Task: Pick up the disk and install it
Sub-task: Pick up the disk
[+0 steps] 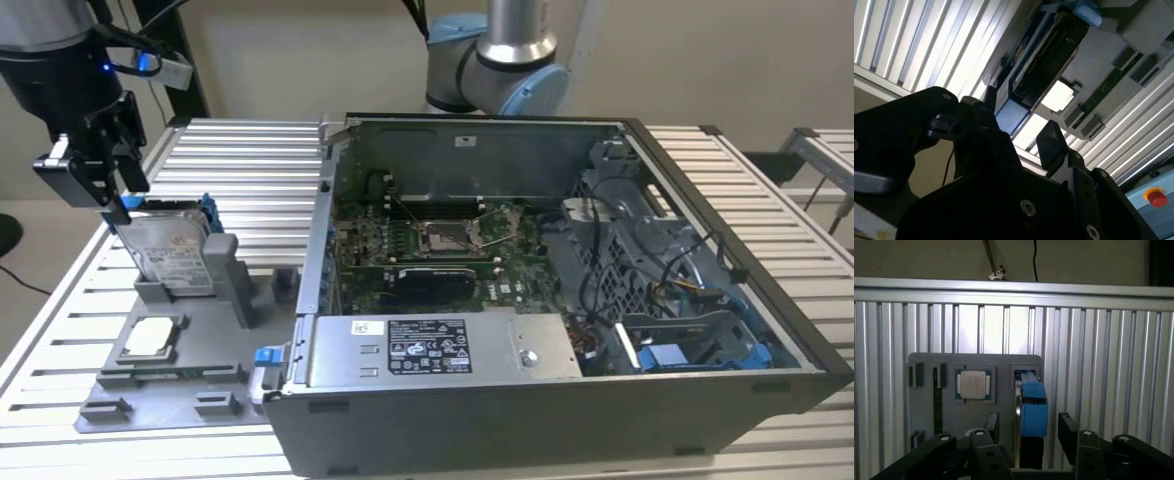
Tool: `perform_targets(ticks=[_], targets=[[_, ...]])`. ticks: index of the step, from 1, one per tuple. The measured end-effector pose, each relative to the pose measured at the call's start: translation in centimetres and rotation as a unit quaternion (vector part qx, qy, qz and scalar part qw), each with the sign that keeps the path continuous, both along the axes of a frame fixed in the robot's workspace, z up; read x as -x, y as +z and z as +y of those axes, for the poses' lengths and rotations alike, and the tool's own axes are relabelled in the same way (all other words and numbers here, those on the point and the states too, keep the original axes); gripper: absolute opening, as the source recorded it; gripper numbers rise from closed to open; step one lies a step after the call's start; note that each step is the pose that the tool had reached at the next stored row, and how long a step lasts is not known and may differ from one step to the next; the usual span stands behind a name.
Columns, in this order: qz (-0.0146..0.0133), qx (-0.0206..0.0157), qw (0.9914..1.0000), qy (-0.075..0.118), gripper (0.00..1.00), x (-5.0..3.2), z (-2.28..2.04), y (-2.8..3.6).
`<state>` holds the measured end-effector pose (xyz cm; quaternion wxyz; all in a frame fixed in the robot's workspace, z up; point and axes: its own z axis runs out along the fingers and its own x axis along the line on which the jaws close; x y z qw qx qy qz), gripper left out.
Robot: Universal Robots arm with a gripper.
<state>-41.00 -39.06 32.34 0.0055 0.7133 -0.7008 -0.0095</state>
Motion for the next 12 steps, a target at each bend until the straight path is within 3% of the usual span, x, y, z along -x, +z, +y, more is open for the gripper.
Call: perform_targets(ticks=[12], targets=[[0.0000,0.0000,1.00000,-0.001,1.00,-0.32,-0.01,-1.75]])
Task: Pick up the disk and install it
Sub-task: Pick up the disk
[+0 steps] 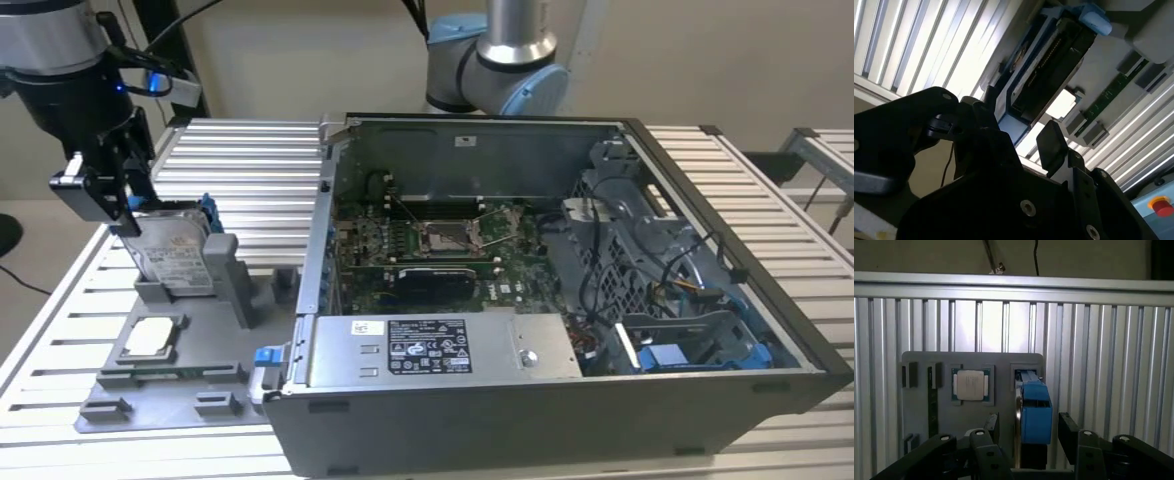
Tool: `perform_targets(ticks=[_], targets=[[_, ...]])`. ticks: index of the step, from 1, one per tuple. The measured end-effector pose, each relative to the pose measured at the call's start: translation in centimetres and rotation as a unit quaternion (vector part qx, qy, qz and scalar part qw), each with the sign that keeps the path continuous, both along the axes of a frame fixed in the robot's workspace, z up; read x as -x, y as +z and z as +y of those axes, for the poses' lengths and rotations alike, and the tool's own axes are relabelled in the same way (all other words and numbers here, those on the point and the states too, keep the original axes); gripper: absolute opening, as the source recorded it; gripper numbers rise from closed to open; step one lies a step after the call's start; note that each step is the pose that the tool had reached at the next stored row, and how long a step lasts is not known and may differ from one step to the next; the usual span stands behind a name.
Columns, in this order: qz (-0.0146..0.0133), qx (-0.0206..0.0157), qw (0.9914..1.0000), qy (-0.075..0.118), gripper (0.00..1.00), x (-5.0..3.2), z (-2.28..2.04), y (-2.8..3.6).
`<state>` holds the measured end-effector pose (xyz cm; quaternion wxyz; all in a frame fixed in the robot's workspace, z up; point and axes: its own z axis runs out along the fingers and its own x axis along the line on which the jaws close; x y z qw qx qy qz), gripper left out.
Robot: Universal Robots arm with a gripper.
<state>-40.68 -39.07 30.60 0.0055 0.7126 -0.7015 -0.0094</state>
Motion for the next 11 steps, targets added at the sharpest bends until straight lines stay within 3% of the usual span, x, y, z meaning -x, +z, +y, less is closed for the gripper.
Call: perform_targets(ticks=[11], targets=[[0.0001,0.0000,1.00000,-0.003,1.00,-0.05,0.00,-1.47]])
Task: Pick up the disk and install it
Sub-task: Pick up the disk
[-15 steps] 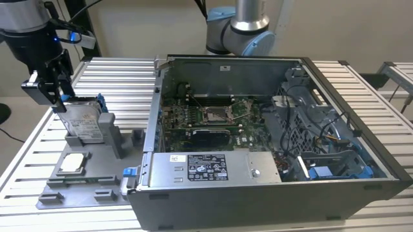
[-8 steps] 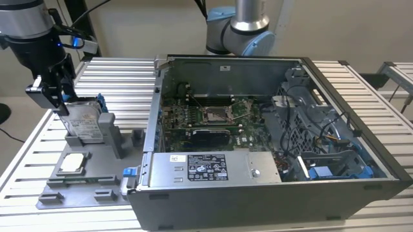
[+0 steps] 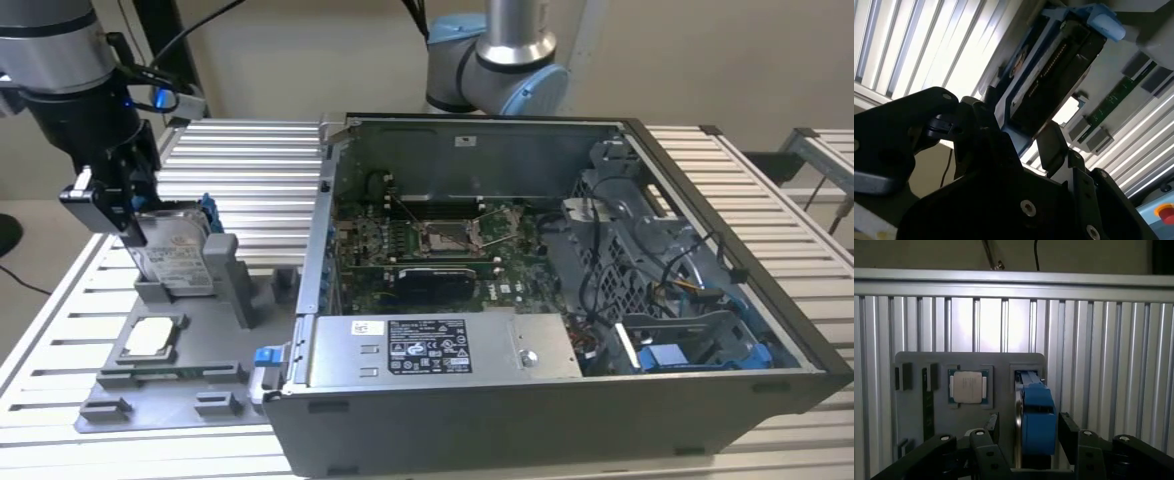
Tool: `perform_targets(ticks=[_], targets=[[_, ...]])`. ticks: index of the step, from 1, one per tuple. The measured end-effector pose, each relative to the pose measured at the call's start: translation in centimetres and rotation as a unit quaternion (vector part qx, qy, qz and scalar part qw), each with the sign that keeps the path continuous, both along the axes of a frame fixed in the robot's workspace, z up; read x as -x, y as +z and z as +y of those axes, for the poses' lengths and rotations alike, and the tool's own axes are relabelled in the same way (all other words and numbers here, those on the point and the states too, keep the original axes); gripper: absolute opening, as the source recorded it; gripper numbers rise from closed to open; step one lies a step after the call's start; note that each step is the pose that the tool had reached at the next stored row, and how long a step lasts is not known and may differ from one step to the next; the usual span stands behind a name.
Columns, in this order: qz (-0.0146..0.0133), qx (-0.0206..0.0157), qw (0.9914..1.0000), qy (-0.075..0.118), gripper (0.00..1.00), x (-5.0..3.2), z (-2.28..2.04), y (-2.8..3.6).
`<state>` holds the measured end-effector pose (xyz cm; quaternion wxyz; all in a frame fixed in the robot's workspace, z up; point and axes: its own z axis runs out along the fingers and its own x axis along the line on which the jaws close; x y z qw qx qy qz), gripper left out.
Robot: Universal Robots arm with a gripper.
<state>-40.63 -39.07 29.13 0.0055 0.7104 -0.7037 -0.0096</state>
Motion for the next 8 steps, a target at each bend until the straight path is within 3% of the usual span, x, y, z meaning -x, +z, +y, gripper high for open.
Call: perform_targets(ticks=[8], targets=[[0.0000,0.0000,1.00000,0.000,1.00,0.00,0.00,-0.37]])
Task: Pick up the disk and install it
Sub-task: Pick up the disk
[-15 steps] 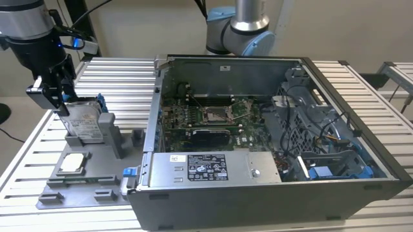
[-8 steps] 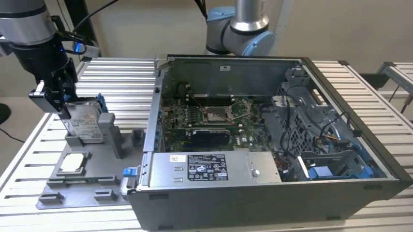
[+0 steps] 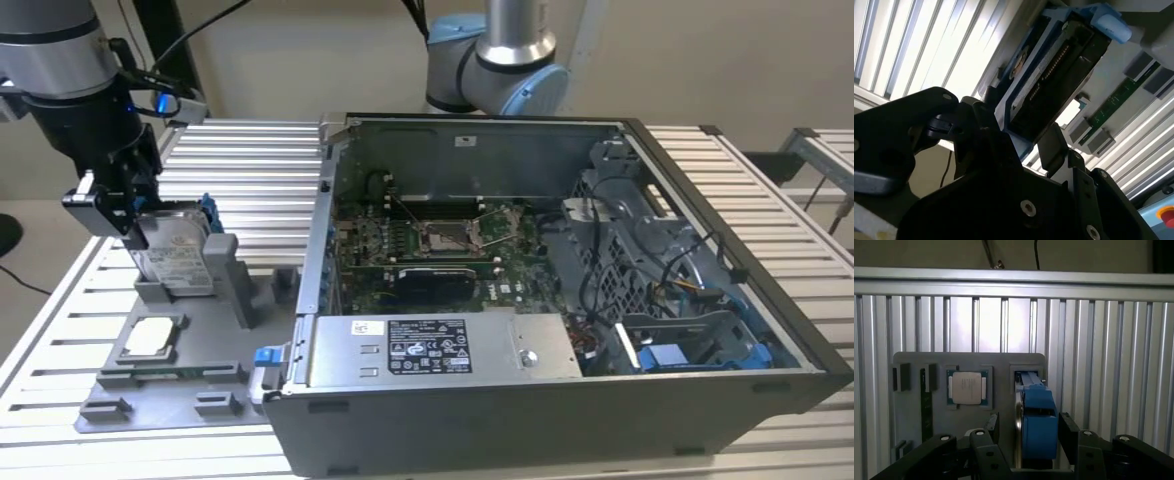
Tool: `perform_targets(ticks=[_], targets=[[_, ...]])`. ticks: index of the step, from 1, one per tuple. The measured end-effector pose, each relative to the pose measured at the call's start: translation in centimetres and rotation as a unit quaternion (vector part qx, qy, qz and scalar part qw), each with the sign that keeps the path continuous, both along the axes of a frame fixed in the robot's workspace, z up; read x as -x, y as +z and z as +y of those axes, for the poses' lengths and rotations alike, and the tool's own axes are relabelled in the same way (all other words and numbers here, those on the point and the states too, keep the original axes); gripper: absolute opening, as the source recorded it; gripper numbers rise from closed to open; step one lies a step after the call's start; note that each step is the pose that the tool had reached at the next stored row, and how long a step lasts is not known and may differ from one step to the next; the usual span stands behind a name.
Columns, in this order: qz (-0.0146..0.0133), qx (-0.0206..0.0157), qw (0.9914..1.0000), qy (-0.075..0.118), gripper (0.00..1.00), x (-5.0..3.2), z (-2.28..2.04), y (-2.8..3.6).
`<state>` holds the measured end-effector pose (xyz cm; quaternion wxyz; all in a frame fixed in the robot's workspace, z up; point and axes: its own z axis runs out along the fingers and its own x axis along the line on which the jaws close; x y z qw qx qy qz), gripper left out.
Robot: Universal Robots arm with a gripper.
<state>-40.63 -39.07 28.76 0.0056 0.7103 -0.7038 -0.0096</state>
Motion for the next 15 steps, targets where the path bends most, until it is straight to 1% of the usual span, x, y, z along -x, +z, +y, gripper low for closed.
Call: perform_targets(ticks=[4,6,10,15], targets=[[0.0000,0.0000,1.00000,0.000,1.00,0.00,0.00,-0.02],[-0.0004,-0.0002,1.00000,0.000,1.00,-0.01,0.00,-0.17],[-0.0002,0.0000,1.00000,0.000,1.00,0.00,0.00,-0.41],[-0.0002,0.0002,1.00000,0.000,1.00,0.00,0.00,-0.44]])
